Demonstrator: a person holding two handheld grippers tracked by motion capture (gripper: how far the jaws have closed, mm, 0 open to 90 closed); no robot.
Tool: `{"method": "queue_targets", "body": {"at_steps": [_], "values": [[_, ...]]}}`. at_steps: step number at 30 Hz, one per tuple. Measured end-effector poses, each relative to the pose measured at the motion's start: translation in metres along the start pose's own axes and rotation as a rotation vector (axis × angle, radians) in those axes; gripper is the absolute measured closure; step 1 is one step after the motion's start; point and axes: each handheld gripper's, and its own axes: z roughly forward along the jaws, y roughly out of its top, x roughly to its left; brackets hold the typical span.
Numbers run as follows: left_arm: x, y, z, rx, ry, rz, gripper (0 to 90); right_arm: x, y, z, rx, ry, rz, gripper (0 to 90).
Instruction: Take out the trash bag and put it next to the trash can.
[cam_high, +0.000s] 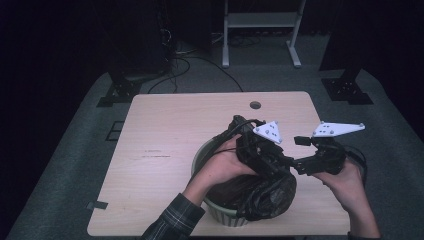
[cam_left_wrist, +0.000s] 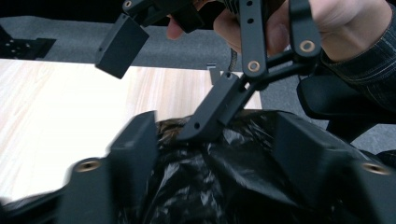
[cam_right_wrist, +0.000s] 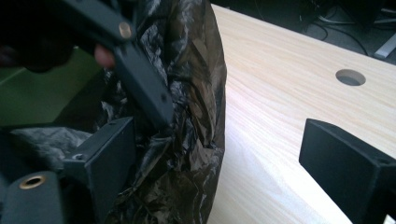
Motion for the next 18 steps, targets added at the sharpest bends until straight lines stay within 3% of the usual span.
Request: {"method": "queue_targets", "body": {"at_steps": [2, 7, 8, 9, 10, 11, 14, 15, 18], "values": [[0.0, -0.002, -0.006, 0.003, 0.01, -0.003, 19.9, 0.0, 0.0, 0.0, 0.004, -0.003, -0.001, 10.0], [0.001, -0.012, -0.032, -0.049, 0.052, -0.022, 17.1, 0.0, 0.0, 0.001, 0.006, -0.008, -0.001, 10.0], [0.0, -0.02, -0.049, -0.074, 0.068, -0.035, 17.1, 0.0, 0.0, 0.001, 0.004, -0.009, 0.002, 10.1], [0.0, -0.02, -0.049, -0.074, 0.068, -0.035, 17.1, 0.0, 0.0, 0.0, -0.001, -0.006, 0.01, 10.1], [-0.003, -0.028, -0.068, -0.101, 0.101, -0.045, 17.1, 0.0, 0.001, 0.0, -0.007, 0.003, 0.018, 10.1], [-0.003, -0.028, -0.068, -0.101, 0.101, -0.045, 17.1, 0.0, 0.001, 0.0, -0.007, 0.003, 0.018, 10.1], [-0.008, -0.043, -0.099, -0.149, 0.145, -0.06, 17.1, 0.003, 0.005, 0.0, -0.022, 0.034, 0.028, 10.1], [-0.012, -0.054, -0.12, -0.168, 0.184, -0.073, 17.1, 0.005, 0.005, 0.002, -0.02, 0.037, 0.028, 10.1], [-0.02, -0.074, -0.146, -0.177, 0.239, -0.093, 17.1, 0.008, 0.006, 0.008, -0.008, 0.052, 0.025, 10.2]]}}
